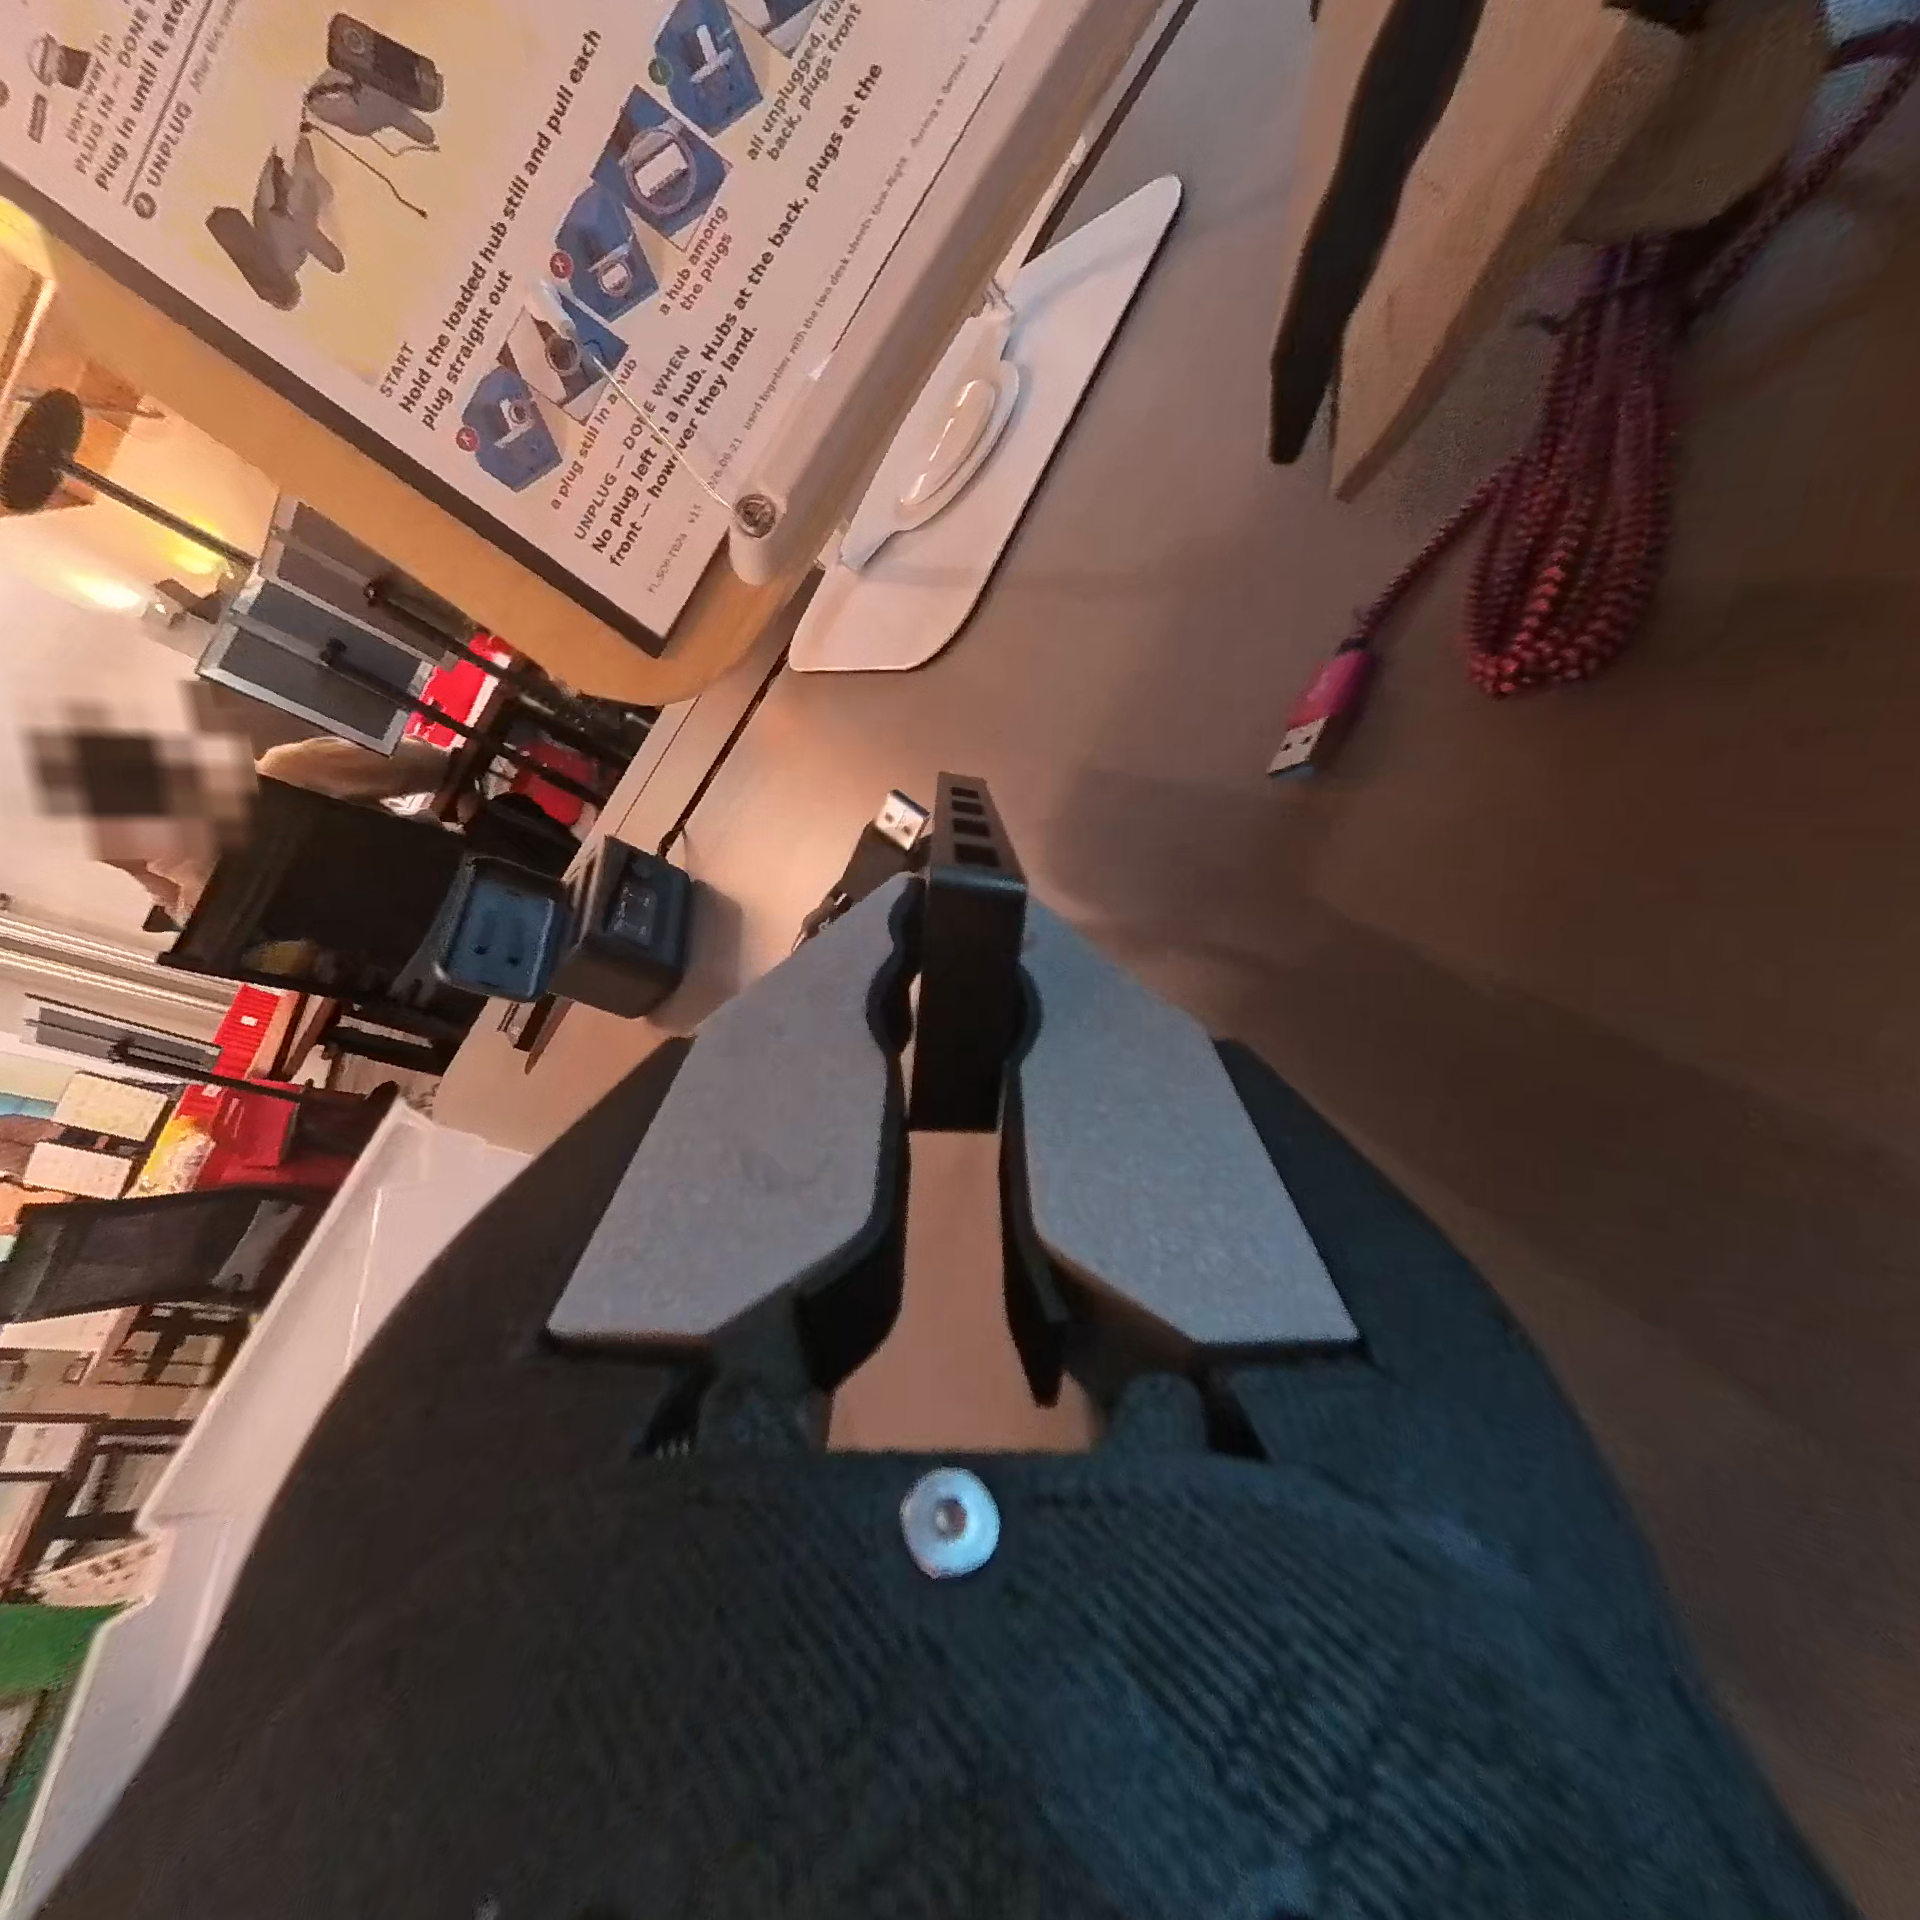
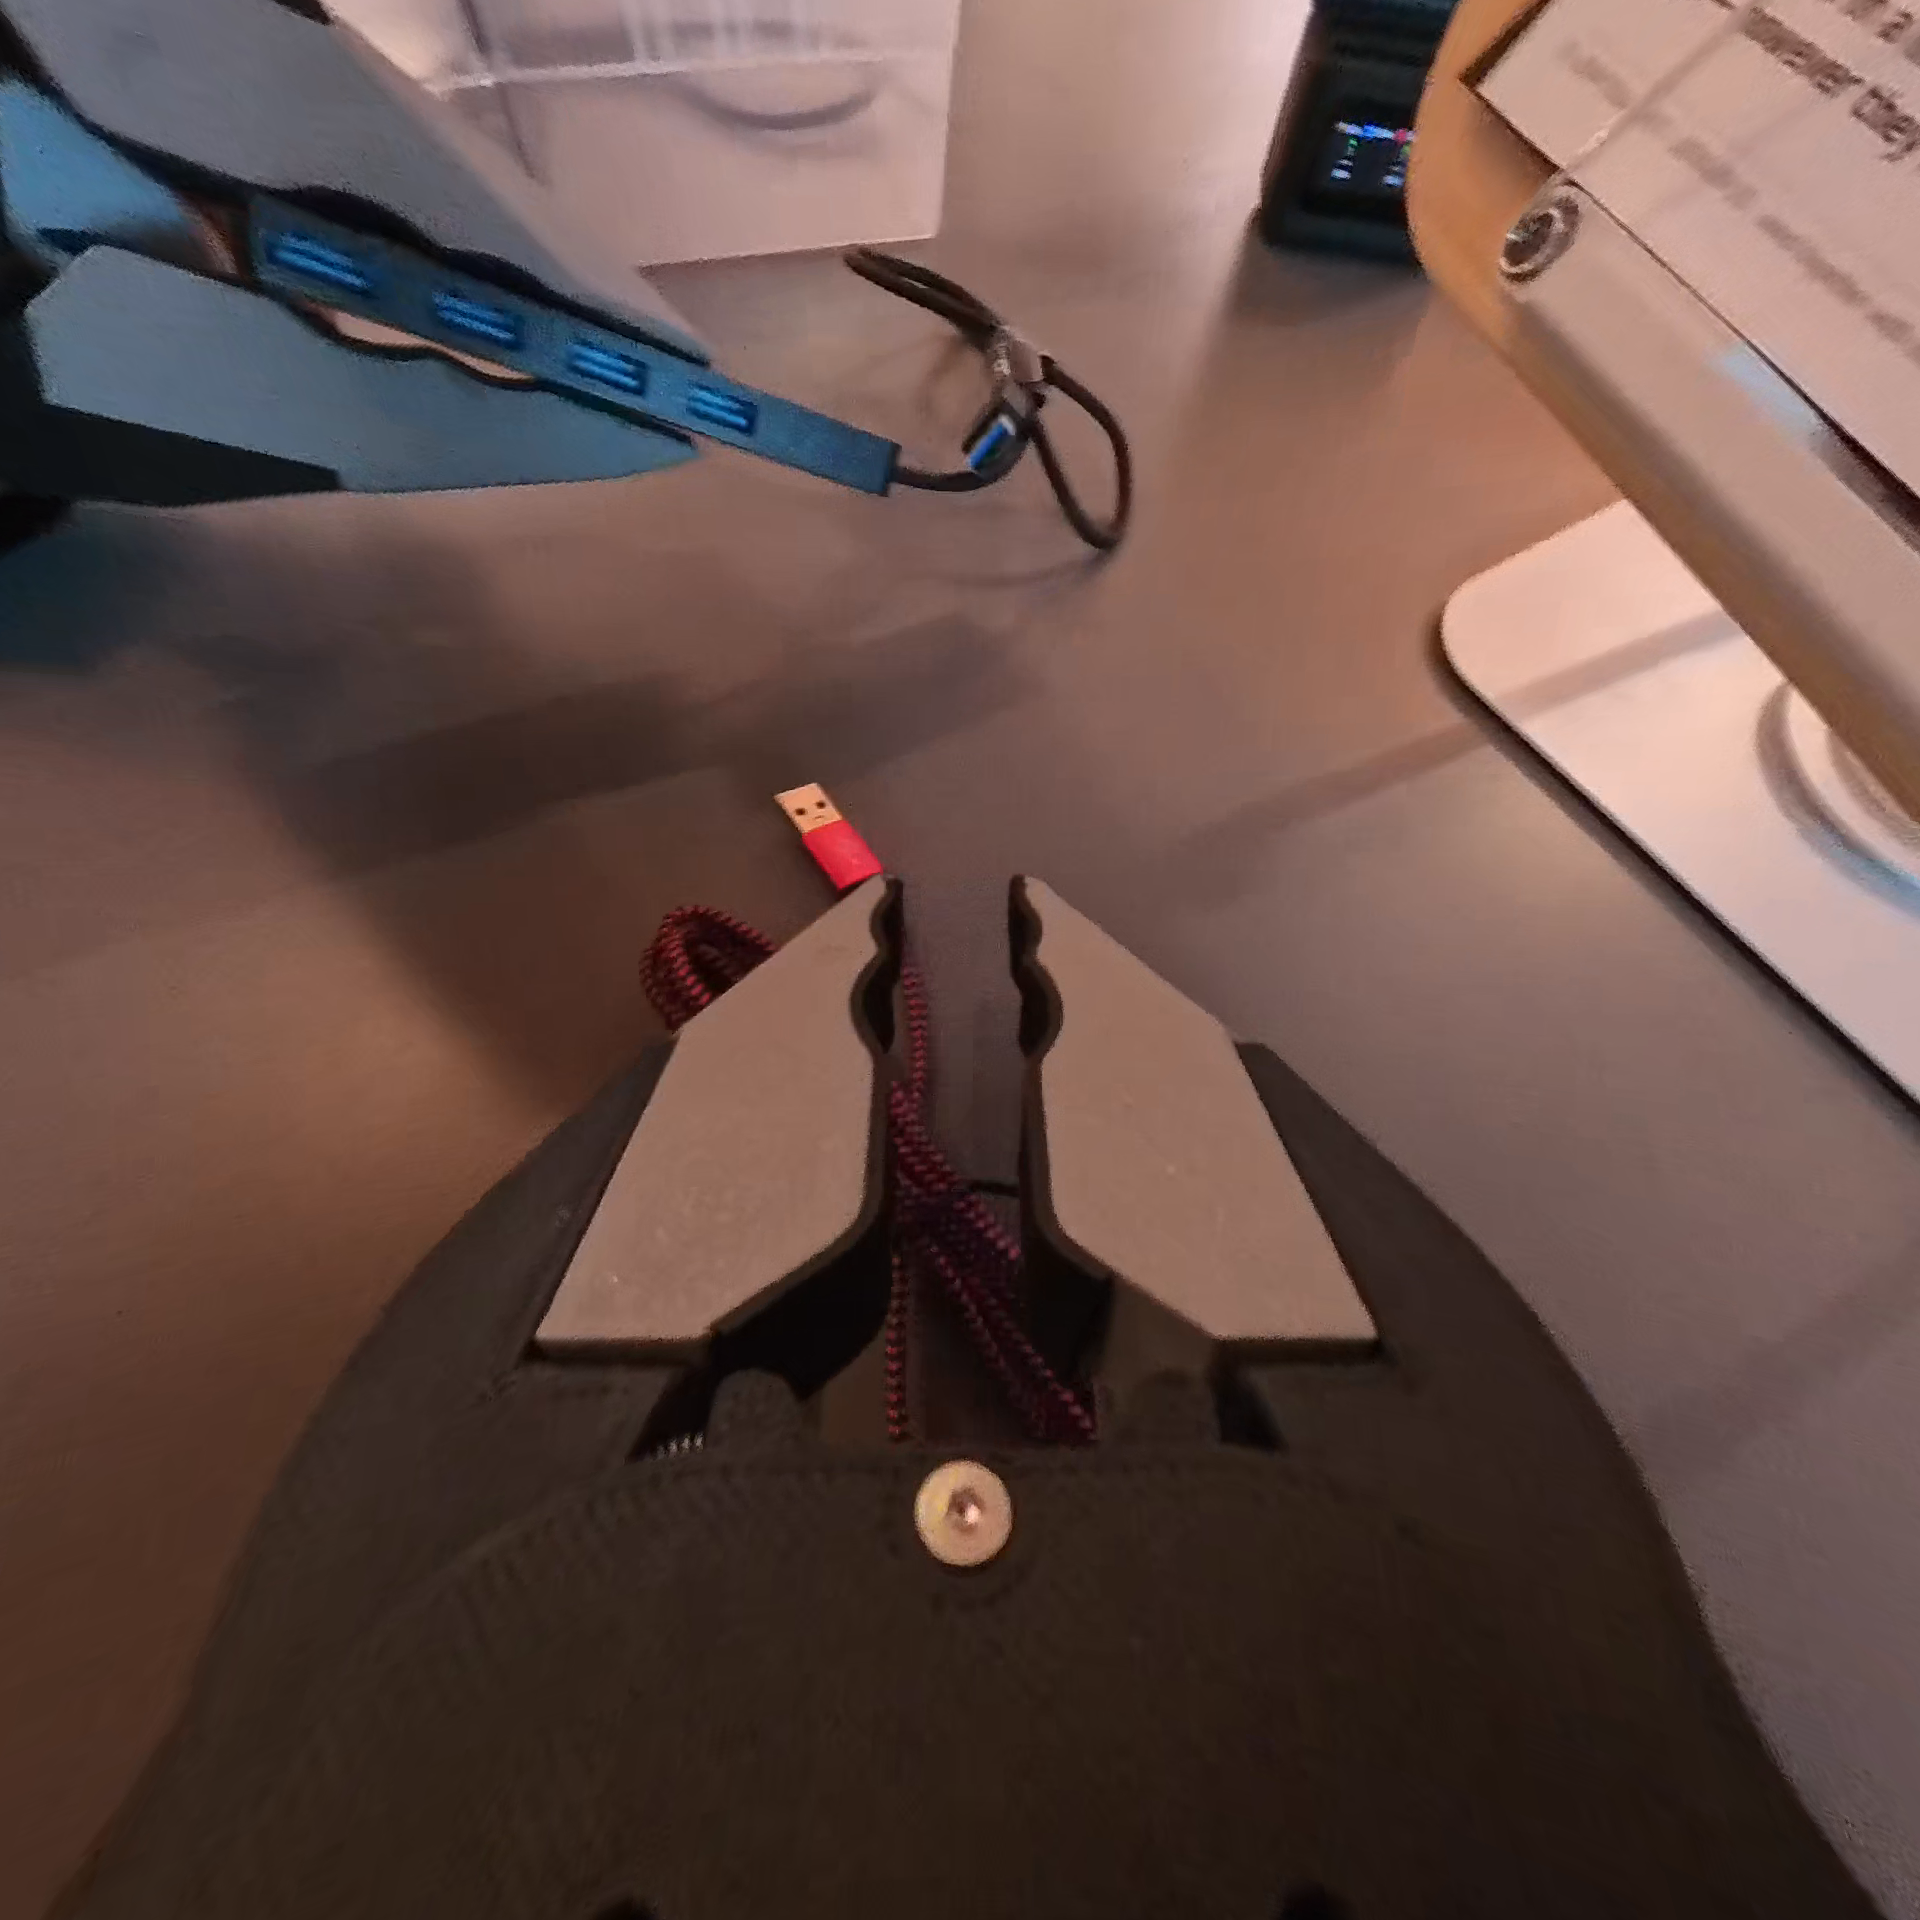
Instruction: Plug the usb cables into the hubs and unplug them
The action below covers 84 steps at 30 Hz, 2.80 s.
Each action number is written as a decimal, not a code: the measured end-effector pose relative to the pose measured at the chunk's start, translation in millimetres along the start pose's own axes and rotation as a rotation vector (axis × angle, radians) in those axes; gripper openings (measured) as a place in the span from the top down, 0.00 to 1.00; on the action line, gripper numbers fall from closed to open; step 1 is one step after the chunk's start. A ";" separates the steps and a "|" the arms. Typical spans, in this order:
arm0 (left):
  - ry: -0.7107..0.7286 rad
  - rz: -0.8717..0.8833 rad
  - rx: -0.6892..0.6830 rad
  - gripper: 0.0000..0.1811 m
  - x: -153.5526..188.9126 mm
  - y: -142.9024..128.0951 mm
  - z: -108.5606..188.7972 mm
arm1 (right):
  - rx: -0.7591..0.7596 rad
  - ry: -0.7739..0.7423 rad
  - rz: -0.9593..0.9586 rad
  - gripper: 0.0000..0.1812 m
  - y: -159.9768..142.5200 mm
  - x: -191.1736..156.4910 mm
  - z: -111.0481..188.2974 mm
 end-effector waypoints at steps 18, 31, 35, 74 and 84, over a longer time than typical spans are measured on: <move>-0.025 -0.002 0.014 0.95 4.4 0.5 -2.2 | -0.132 -0.001 0.068 0.79 -14.8 -15.4 -24.2; -0.085 -0.092 -0.064 0.94 25.4 -10.4 -11.5 | -0.131 -0.017 0.121 1.00 -8.5 -16.5 -16.0; -0.081 -0.074 -0.054 0.94 23.5 -8.5 -10.4 | -0.010 -0.002 0.024 1.00 12.6 -12.1 0.0; -0.042 -0.081 -0.054 0.94 14.4 -8.9 -7.6 | -0.328 0.394 0.384 0.92 -29.8 -78.3 47.5; -0.051 -0.054 -0.050 0.94 14.3 -9.0 -7.7 | -0.175 0.728 -0.619 0.91 -8.8 -52.7 54.5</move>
Point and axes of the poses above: each gripper's, where its closed fingertips meet, z back along the fingers, y out of its top, x = y × z across the jaws, the point moved 2 cm from there along z, back along the fingers, and after that the axes turned 6 degrees about x, right-handed, at the moved point
